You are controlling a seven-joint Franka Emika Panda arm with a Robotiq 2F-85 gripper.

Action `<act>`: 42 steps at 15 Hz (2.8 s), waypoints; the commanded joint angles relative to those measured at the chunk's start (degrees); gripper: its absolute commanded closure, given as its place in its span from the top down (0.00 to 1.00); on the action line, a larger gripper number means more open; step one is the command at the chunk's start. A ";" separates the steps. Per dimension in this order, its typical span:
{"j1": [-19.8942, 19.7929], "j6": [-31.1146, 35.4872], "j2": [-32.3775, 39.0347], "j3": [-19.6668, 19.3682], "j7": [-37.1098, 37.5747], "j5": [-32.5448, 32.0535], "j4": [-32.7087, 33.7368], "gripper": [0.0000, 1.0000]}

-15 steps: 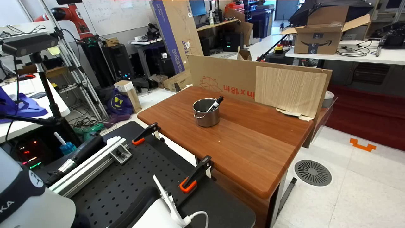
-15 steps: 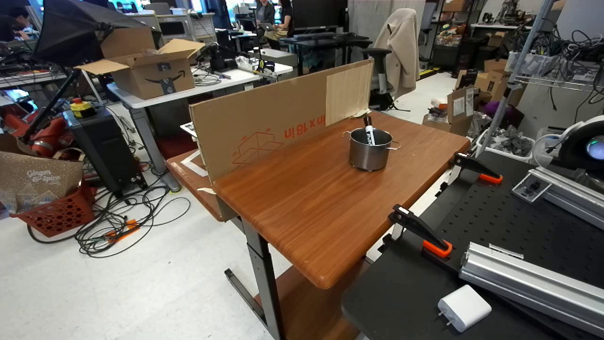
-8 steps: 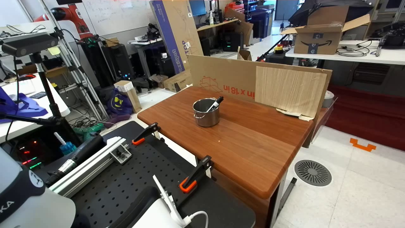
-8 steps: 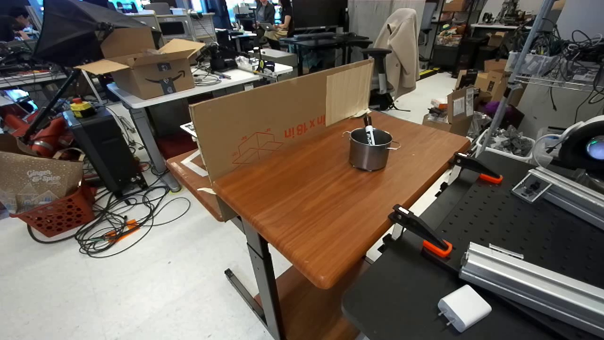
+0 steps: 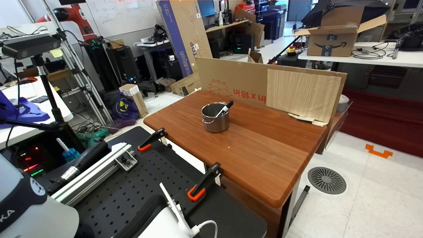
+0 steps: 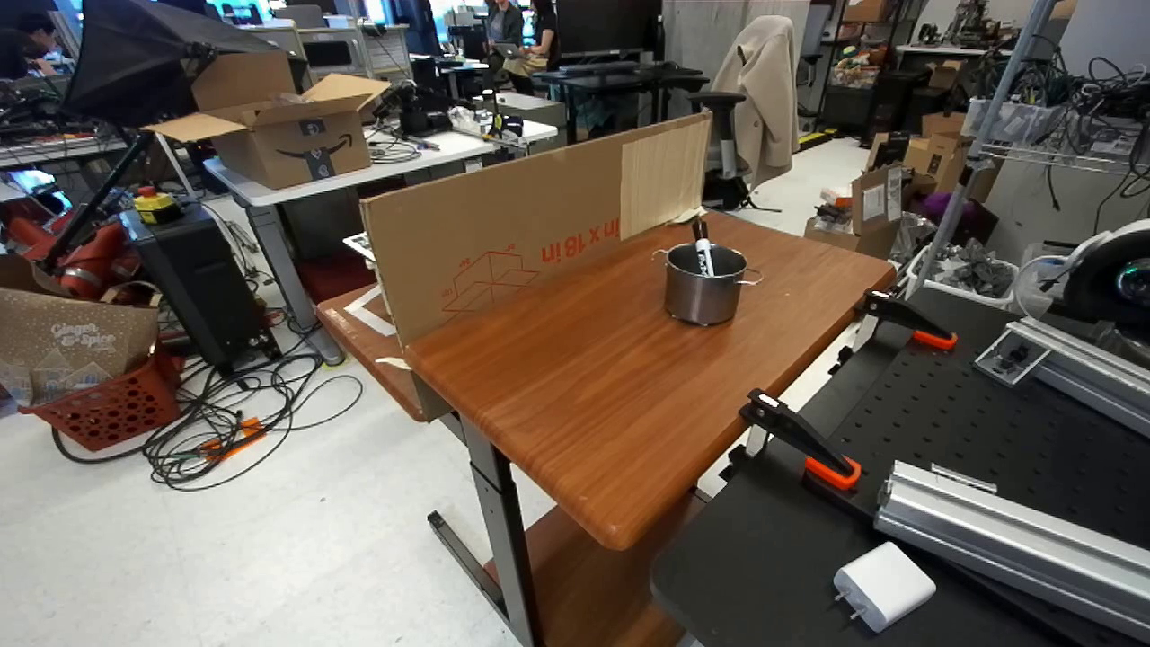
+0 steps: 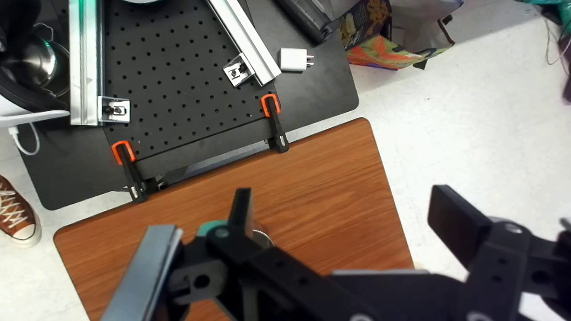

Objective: Pick the marker from the pot and put it on the table

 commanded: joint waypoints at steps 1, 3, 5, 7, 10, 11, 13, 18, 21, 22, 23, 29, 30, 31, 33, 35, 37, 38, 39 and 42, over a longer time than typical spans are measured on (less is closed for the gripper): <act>-1.27 -0.29 0.20 0.87 -0.31 0.79 0.26 1.00; -1.40 1.17 1.29 0.60 -0.22 1.88 0.47 1.00; -1.59 4.37 2.65 0.37 -0.40 2.49 0.08 1.00; -1.91 8.46 4.65 0.33 0.14 2.56 -0.52 1.00; -2.40 15.08 7.76 0.17 0.56 2.33 -2.54 1.00; -2.47 17.13 8.70 0.08 0.58 2.41 -3.20 1.00; -2.62 21.33 10.88 -0.42 0.19 2.76 -4.68 1.00; -3.23 30.79 17.85 -2.47 -1.31 5.62 -6.44 1.00; -3.53 34.09 22.49 -3.48 -1.80 7.73 -5.60 1.00; -3.53 35.45 24.10 -3.81 -2.52 8.98 -5.24 1.00; -3.54 36.33 25.26 -3.98 -2.81 9.92 -4.91 1.00; -3.86 42.88 34.42 -3.92 -3.20 13.95 -0.90 1.00; -4.00 43.09 35.90 -3.94 -2.92 13.73 -0.21 1.00; -4.13 43.44 37.12 -3.93 -2.72 13.43 0.37 1.00; -4.40 44.76 39.84 -4.15 -1.46 12.13 1.46 1.00; -4.74 45.79 42.21 -4.36 -0.61 11.38 2.50 1.00; -4.89 46.20 44.12 -4.52 0.03 10.89 3.37 1.00; -4.79 46.67 45.26 -4.59 0.35 10.49 3.73 1.00; -4.64 46.79 45.84 -4.70 1.06 10.03 3.81 1.00; -4.13 47.08 47.79 -4.86 2.73 8.60 4.35 1.00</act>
